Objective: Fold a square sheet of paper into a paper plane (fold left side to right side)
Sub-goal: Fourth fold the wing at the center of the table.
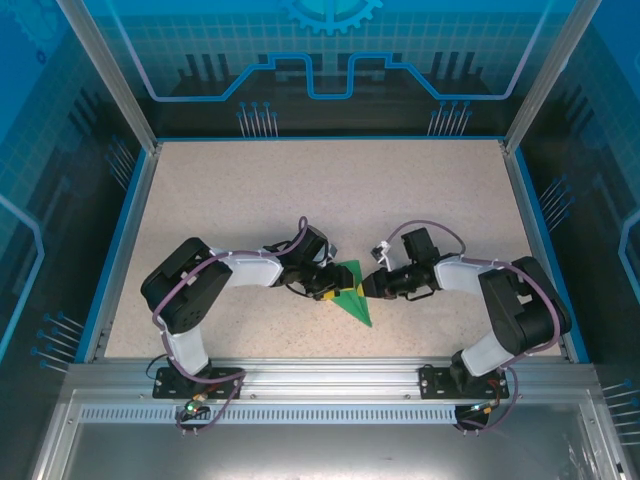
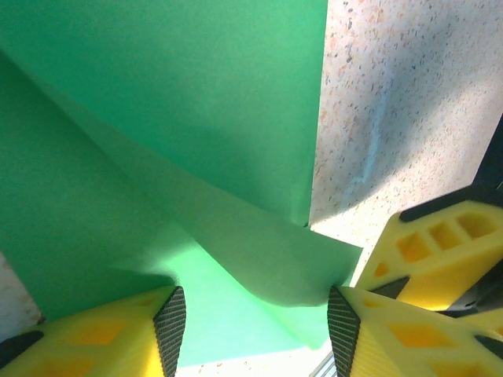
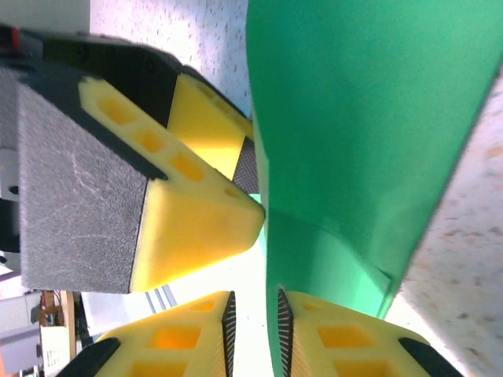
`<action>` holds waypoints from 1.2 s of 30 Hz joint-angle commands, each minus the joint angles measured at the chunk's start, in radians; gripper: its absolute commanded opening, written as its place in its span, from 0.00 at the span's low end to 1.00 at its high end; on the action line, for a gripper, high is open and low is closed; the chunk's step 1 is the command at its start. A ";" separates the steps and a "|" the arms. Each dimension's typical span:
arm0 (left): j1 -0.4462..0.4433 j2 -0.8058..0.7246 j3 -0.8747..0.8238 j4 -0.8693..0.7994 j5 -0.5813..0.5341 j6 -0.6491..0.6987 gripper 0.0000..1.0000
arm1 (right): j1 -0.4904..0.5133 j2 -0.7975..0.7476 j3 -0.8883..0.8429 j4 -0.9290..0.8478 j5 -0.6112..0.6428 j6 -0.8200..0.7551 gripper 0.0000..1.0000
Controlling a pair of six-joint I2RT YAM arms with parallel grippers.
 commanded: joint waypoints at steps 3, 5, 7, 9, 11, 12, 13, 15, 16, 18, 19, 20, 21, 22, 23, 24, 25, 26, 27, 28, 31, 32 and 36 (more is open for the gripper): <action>-0.006 0.070 -0.012 -0.058 -0.081 0.026 0.55 | -0.026 0.007 0.010 -0.002 -0.068 0.012 0.25; -0.006 0.071 -0.012 -0.058 -0.080 0.027 0.54 | -0.023 0.021 0.010 0.015 -0.075 0.023 0.26; -0.006 0.070 -0.010 -0.057 -0.080 0.027 0.54 | -0.015 0.032 0.014 0.023 -0.076 0.028 0.27; -0.006 0.070 -0.010 -0.057 -0.080 0.027 0.54 | -0.008 0.045 0.020 0.027 -0.073 0.030 0.27; -0.006 0.070 -0.010 -0.057 -0.080 0.027 0.55 | 0.000 0.061 0.024 0.032 -0.067 0.033 0.27; -0.006 0.071 -0.010 -0.057 -0.080 0.027 0.54 | 0.003 0.067 0.029 0.036 -0.066 0.035 0.27; -0.006 0.070 -0.011 -0.058 -0.080 0.027 0.55 | 0.006 0.074 0.028 0.040 -0.066 0.038 0.27; -0.006 0.070 -0.009 -0.058 -0.080 0.027 0.55 | 0.013 0.085 0.031 0.048 -0.065 0.042 0.27; -0.006 0.071 -0.008 -0.059 -0.080 0.029 0.54 | 0.017 0.089 0.033 0.053 -0.067 0.044 0.27; -0.006 0.072 -0.008 -0.059 -0.080 0.029 0.55 | 0.023 0.098 0.037 0.057 -0.066 0.047 0.27; -0.006 0.072 -0.007 -0.060 -0.079 0.029 0.55 | 0.026 0.100 0.037 0.060 -0.064 0.048 0.26; -0.006 0.073 -0.006 -0.060 -0.080 0.030 0.54 | 0.026 0.103 0.037 0.064 -0.065 0.049 0.26; -0.006 0.072 -0.007 -0.061 -0.079 0.030 0.54 | 0.027 0.104 0.037 0.066 -0.067 0.051 0.26; -0.006 0.072 -0.008 -0.061 -0.079 0.030 0.55 | 0.028 0.107 0.039 0.068 -0.066 0.051 0.24; -0.006 0.072 -0.006 -0.062 -0.079 0.030 0.55 | 0.028 0.110 0.041 0.068 -0.065 0.051 0.23; -0.006 0.072 -0.007 -0.060 -0.080 0.030 0.54 | 0.029 0.111 0.042 0.064 -0.064 0.050 0.21; -0.006 0.072 -0.007 -0.062 -0.081 0.030 0.55 | 0.028 0.109 0.042 0.059 -0.057 0.046 0.18; -0.006 0.072 -0.007 -0.063 -0.080 0.030 0.55 | 0.028 0.108 0.042 0.053 -0.048 0.041 0.16; -0.006 0.071 -0.007 -0.063 -0.080 0.030 0.55 | 0.026 0.106 0.041 0.049 -0.043 0.037 0.15; -0.007 0.070 -0.007 -0.063 -0.080 0.030 0.55 | 0.023 0.105 0.038 0.045 -0.039 0.033 0.13; -0.006 0.068 -0.007 -0.062 -0.079 0.032 0.55 | 0.007 0.107 0.030 0.041 -0.040 0.024 0.05; -0.006 0.068 -0.007 -0.065 -0.079 0.032 0.55 | 0.002 0.109 0.030 0.034 -0.039 0.019 0.03; -0.006 0.067 -0.009 -0.064 -0.080 0.031 0.55 | -0.009 0.115 0.027 0.011 -0.023 -0.003 0.01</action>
